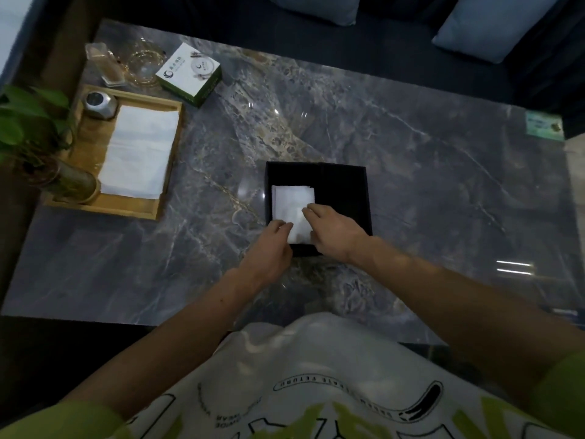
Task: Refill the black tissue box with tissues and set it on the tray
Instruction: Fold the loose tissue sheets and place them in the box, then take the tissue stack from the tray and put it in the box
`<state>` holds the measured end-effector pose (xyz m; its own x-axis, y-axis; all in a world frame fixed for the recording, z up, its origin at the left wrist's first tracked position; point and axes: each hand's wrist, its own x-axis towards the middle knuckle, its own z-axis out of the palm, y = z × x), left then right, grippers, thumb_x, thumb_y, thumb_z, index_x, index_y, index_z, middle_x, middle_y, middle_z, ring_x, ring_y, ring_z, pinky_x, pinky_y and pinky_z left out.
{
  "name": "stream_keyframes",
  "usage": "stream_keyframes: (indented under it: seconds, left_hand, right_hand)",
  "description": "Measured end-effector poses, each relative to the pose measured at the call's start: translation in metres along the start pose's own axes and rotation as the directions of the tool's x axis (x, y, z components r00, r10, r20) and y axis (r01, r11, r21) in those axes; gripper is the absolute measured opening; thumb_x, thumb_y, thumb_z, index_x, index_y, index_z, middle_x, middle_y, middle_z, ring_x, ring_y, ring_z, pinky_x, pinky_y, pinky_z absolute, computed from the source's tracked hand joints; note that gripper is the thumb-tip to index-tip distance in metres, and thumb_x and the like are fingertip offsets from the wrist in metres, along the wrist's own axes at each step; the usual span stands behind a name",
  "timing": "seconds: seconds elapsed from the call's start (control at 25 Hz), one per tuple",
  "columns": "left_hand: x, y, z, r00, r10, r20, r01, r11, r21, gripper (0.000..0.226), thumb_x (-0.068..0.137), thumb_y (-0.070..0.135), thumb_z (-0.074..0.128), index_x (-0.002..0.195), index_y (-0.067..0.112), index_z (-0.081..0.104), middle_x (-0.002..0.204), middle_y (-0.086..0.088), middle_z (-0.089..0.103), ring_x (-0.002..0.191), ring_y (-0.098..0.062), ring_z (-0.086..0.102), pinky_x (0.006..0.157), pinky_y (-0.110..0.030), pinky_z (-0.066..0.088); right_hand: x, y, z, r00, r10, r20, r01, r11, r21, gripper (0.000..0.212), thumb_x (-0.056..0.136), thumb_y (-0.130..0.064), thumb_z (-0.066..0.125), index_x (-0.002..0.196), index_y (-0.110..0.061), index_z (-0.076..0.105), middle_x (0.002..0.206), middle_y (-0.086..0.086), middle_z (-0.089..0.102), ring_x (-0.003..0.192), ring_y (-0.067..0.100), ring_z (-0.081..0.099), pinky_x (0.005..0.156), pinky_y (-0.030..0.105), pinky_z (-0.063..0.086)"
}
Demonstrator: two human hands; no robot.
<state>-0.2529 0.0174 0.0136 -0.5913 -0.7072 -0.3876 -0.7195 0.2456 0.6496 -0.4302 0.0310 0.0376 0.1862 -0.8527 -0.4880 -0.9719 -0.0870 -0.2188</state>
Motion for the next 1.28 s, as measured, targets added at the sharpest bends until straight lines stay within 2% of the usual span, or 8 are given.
stream_keyframes:
  seconds: [0.12,0.24,0.36,0.56,0.68,0.8,1.0,1.28]
  left_hand:
    - [-0.015,-0.006,-0.001,0.993,0.079,-0.084,-0.075,0.996,0.043,0.049,0.095,0.008,0.045,0.142,0.002,0.039,0.143,-0.014,0.04,0.128,-0.026,0.043,0.107,-0.032,0.036]
    - [-0.022,-0.013,0.0,0.989,0.099,-0.113,-0.082,0.986,0.148,0.05,0.096,0.019,0.048,0.142,0.003,0.038,0.142,-0.018,0.04,0.127,-0.033,0.044,0.107,-0.04,0.038]
    - [-0.03,-0.012,-0.003,0.987,0.061,-0.147,-0.026,0.973,0.228,0.054,0.096,0.032,0.047,0.143,0.009,0.036,0.142,-0.017,0.04,0.128,-0.034,0.042,0.106,-0.045,0.039]
    - [-0.052,-0.009,-0.014,0.97,-0.067,-0.233,0.138,0.943,0.304,0.064,0.095,0.052,0.034,0.147,0.015,0.029,0.151,-0.014,0.032,0.14,-0.031,0.03,0.115,-0.046,0.026]
    - [-0.07,-0.007,-0.019,0.945,-0.074,-0.319,0.203,0.898,0.391,0.067,0.093,0.056,0.028,0.146,0.016,0.029,0.147,-0.013,0.037,0.134,-0.033,0.036,0.113,-0.047,0.028]
    - [-0.087,-0.004,-0.022,0.905,-0.12,-0.409,0.296,0.867,0.401,0.066,0.091,0.056,0.031,0.144,0.016,0.033,0.142,-0.013,0.043,0.13,-0.033,0.041,0.111,-0.047,0.031]
    - [-0.108,-0.009,-0.022,0.852,-0.245,-0.462,0.427,0.835,0.346,0.07,0.092,0.061,0.023,0.147,0.018,0.026,0.149,-0.013,0.034,0.137,-0.031,0.032,0.115,-0.046,0.025]
    - [-0.106,-0.04,-0.053,0.799,-0.313,-0.513,0.489,0.836,0.251,0.065,0.095,0.055,0.028,0.148,0.019,0.024,0.151,-0.015,0.031,0.139,-0.033,0.029,0.115,-0.045,0.023]
  right_hand:
    - [-0.013,-0.004,0.007,0.996,0.038,-0.086,-0.036,0.999,0.028,0.057,0.094,-0.012,0.047,0.146,0.004,0.03,0.15,0.026,0.033,0.139,0.04,0.032,0.109,0.048,0.038]
    - [-0.019,-0.008,0.011,0.993,0.059,-0.101,-0.059,0.998,0.01,0.063,0.097,-0.022,0.047,0.152,-0.002,0.022,0.156,0.024,0.024,0.144,0.038,0.024,0.117,0.043,0.028]
    - [-0.024,-0.01,0.009,0.99,0.047,-0.132,-0.051,0.998,-0.029,0.067,0.097,-0.03,0.049,0.153,-0.008,0.02,0.156,0.024,0.025,0.144,0.039,0.025,0.117,0.045,0.026]
    - [-0.027,-0.011,-0.003,0.966,-0.075,-0.246,0.056,0.995,-0.081,0.068,0.094,-0.04,0.05,0.152,-0.01,0.028,0.15,0.025,0.036,0.138,0.042,0.035,0.112,0.05,0.03]
    - [-0.024,-0.016,-0.009,0.947,-0.146,-0.288,0.113,0.985,-0.127,0.068,0.092,-0.045,0.048,0.148,-0.009,0.035,0.147,0.026,0.041,0.135,0.043,0.04,0.11,0.052,0.033]
    - [-0.015,-0.026,-0.011,0.935,-0.218,-0.28,0.18,0.971,-0.154,0.07,0.091,-0.051,0.047,0.148,-0.012,0.035,0.149,0.026,0.038,0.137,0.042,0.037,0.11,0.052,0.032]
    - [0.0,-0.045,-0.017,0.918,-0.29,-0.271,0.257,0.954,-0.152,0.071,0.095,-0.053,0.042,0.153,-0.017,0.022,0.155,0.024,0.025,0.144,0.038,0.024,0.117,0.05,0.02]
    - [0.031,-0.079,-0.032,0.903,-0.331,-0.276,0.296,0.942,-0.161,0.073,0.096,-0.05,0.041,0.155,-0.017,0.014,0.156,0.025,0.022,0.144,0.039,0.022,0.115,0.049,0.021]
